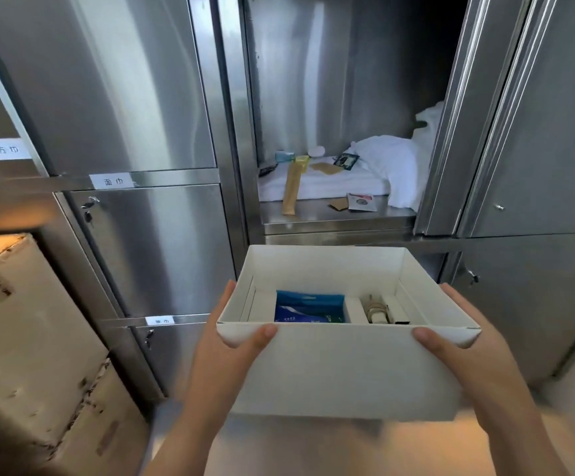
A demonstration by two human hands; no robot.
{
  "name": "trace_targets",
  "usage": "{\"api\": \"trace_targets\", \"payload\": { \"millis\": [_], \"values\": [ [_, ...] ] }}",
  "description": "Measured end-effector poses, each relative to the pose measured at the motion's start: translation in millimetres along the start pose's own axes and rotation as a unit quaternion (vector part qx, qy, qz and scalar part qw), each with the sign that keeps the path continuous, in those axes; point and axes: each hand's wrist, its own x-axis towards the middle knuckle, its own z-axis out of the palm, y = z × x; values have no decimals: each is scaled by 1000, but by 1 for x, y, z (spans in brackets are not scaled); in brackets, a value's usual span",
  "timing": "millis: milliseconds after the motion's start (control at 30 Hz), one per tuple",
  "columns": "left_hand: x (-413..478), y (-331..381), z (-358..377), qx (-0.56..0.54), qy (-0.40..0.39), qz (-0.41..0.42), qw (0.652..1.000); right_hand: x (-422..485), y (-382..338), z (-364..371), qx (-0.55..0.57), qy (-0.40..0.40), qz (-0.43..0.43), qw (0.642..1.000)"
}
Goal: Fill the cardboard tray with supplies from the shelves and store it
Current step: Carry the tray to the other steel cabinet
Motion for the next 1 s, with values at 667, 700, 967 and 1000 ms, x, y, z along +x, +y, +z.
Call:
{"api": "trace_targets", "payload": {
  "millis": [667, 700, 967, 1000],
  "values": [
    [145, -40, 133, 35, 24, -39, 998, 191, 46, -64, 0, -8, 18, 1000],
    [155, -42, 133, 34, 23, -36, 999, 200, 47, -60, -1, -4, 15, 1000],
    [244, -58, 131, 17, 2, -25, 1000, 281, 53, -25, -35, 12, 6, 999],
    [254, -61, 131, 17, 5, -23, 1000, 291, 54, -20, -40, 11, 4, 999]
  ]
}}
